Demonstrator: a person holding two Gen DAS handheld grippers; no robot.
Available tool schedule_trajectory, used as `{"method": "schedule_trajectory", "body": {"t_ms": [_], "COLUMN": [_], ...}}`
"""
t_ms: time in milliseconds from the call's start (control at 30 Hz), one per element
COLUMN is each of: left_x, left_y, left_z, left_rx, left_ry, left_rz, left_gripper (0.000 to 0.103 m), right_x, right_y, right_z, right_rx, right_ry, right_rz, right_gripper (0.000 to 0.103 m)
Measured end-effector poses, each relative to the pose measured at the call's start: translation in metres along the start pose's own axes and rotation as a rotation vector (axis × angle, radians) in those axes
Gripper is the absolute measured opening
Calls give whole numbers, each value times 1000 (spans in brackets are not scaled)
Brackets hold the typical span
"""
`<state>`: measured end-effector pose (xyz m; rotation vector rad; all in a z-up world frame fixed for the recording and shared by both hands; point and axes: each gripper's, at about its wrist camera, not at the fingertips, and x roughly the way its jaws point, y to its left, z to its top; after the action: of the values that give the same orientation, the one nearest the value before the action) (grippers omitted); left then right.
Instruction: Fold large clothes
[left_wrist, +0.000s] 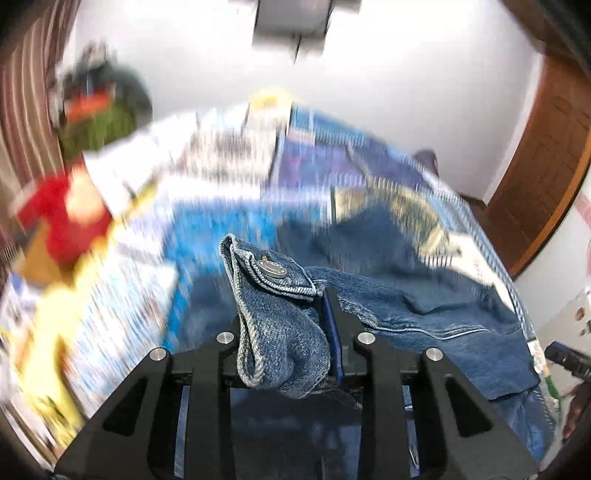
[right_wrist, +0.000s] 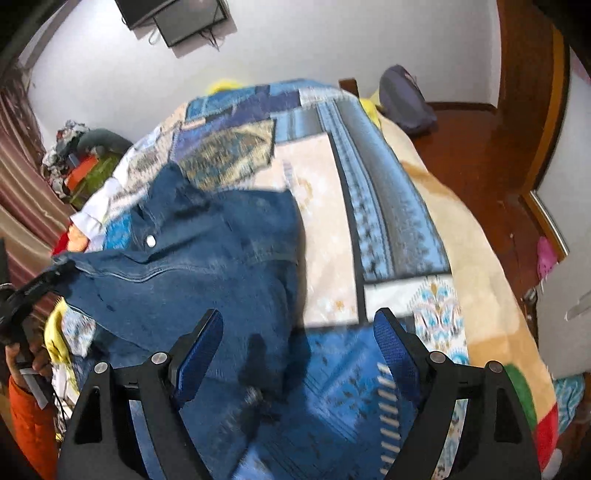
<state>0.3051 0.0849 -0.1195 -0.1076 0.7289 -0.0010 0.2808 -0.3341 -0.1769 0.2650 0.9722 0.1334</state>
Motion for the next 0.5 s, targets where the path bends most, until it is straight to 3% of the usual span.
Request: {"method": "schedule_trajectory", "body": {"t_ms": [100,167,267,367,500], "left_x": [-4,2,30,71,119], "left_y": [5,16,37,48,66], "left_z": [16,18,5,-20,-67], "left_rx": [16,6,-17,15,45], "left_ry": [-75,-73,14,150,349], "left_rz": [53,68,63,87,83], "left_gripper": [29,29,29,31,42], "right_x": [5,16,45,64,66], "right_y": [13,21,32,36,36], "right_z": [12,11,-1,-13,-15], "right_rx": [-18,-27,-52,-63,-77], "right_ry": [-14,2,88,144,146], "right_rz": [10,20,30,43,42], "right_gripper": [82,83,83,84,89]}}
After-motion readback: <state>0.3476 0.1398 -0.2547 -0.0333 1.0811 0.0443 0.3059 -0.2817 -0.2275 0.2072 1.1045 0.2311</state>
